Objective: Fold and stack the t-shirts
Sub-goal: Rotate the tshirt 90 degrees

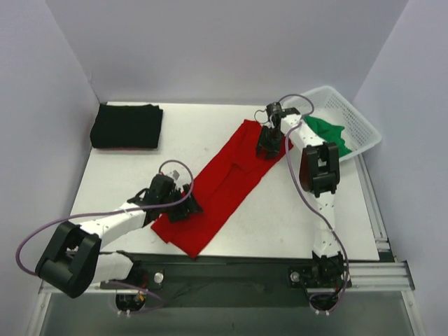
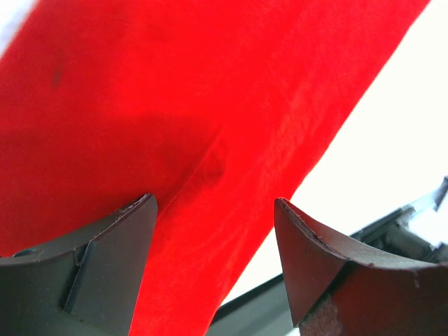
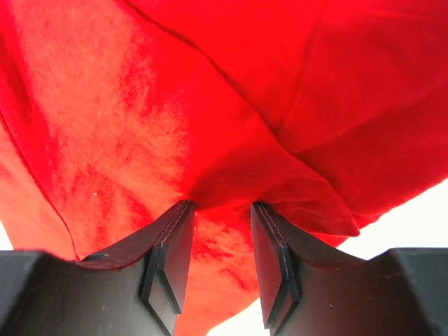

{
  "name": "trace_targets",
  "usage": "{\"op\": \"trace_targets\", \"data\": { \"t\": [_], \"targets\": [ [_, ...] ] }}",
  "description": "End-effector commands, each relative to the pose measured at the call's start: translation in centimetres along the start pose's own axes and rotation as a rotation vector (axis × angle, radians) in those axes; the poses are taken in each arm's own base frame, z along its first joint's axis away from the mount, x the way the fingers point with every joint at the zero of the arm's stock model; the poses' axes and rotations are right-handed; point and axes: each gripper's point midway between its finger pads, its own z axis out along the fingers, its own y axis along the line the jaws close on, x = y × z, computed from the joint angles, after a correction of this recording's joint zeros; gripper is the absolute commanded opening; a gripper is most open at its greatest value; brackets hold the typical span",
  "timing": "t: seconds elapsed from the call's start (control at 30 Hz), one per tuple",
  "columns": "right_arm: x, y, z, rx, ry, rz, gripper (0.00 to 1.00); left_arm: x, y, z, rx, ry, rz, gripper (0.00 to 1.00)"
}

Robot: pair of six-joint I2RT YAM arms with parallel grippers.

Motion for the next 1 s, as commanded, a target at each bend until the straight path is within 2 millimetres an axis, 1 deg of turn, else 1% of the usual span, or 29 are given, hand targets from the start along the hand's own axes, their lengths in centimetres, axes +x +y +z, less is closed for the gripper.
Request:
{"op": "trace_targets", "data": {
  "t": [0.0,0.03,0.07,0.1,0.13,0.17,0.27,0.3,0.37,0.4,0.5,0.53,0.57,0.6,0.63,0.7,0.73,0.8,0.83,0.9,0.93,0.97],
  "targets": [
    [-0.4,0.0,1.3,0.013,0.012,0.026,0.39,2.2,-1.2,0.6,0.061,0.082,-0.010,0.79],
    [-0.9,0.4,1.1,0.002,-0.001,0.032,0.39,2.6,-1.4,0.8,0.067,0.098,-0.018,0.79],
    [-1.0,0.4,1.3,0.002,-0.001,0.041,0.39,2.9,-2.3,1.0,0.091,0.103,-0.001,0.79],
    [-1.2,0.6,1.3,-0.002,-0.004,0.055,0.39,3.2,-2.6,1.1,0.099,0.108,0.002,0.79],
    [-1.4,0.9,1.3,-0.009,-0.007,0.060,0.39,3.1,-3.3,1.4,0.117,0.102,-0.005,0.79],
    [-1.9,1.2,1.3,-0.019,-0.018,0.063,0.39,3.7,-4.0,1.6,0.131,0.113,0.011,0.79],
    [-2.5,1.8,1.3,-0.036,-0.029,0.076,0.40,4.4,-5.3,2.2,0.159,0.122,0.003,0.79],
    [-2.8,2.0,1.2,-0.041,-0.037,0.079,0.40,4.9,-6.1,2.3,0.172,0.135,0.013,0.79],
    [-3.2,2.2,1.1,-0.047,-0.047,0.083,0.41,5.6,-6.5,2.9,0.171,0.161,0.010,0.79],
    [-3.3,2.2,1.1,-0.049,-0.050,0.084,0.41,6.2,-7.1,3.2,0.174,0.182,0.024,0.79],
    [-4.0,2.6,0.8,-0.066,-0.063,0.086,0.43,7.2,-7.9,3.7,0.178,0.221,0.063,0.79],
    [-4.1,2.8,1.0,-0.075,-0.062,0.082,0.43,6.9,-8.9,3.7,0.201,0.217,0.085,0.79],
    [-4.4,3.1,0.7,-0.089,-0.068,0.077,0.45,7.0,-9.4,3.7,0.214,0.221,0.095,0.79],
    [-4.8,3.5,0.3,-0.111,-0.075,0.073,0.45,7.4,-9.9,3.8,0.231,0.240,0.108,0.79],
    [-5.0,3.7,0.1,-0.123,-0.080,0.067,0.46,7.0,-11.2,3.7,0.276,0.227,0.116,0.79],
    [-5.3,3.9,-0.8,-0.139,-0.095,0.047,0.48,7.1,-12.3,3.7,0.314,0.237,0.123,0.79],
    [-5.7,4.1,-1.9,-0.150,-0.111,0.041,0.49,6.9,-13.2,3.6,0.336,0.229,0.137,0.79],
    [-5.9,4.3,-3.1,-0.177,-0.120,0.022,0.49,6.5,-14.0,3.2,0.356,0.215,0.147,0.79],
    [-6.2,4.3,-4.5,-0.193,-0.138,0.018,0.49,6.3,-14.4,3.0,0.368,0.207,0.153,0.79],
    [-6.3,4.4,-6.1,-0.215,-0.153,-0.001,0.50,5.6,-15.4,2.1,0.395,0.179,0.167,0.79],
    [-6.5,4.8,-8.3,-0.237,-0.184,-0.015,0.50,5.5,-15.3,1.9,0.389,0.171,0.182,0.79],
    [-6.1,4.4,-8.8,-0.234,-0.180,-0.019,0.50,5.2,-15.7,1.5,0.394,0.157,0.195,0.79]
  ]
}}
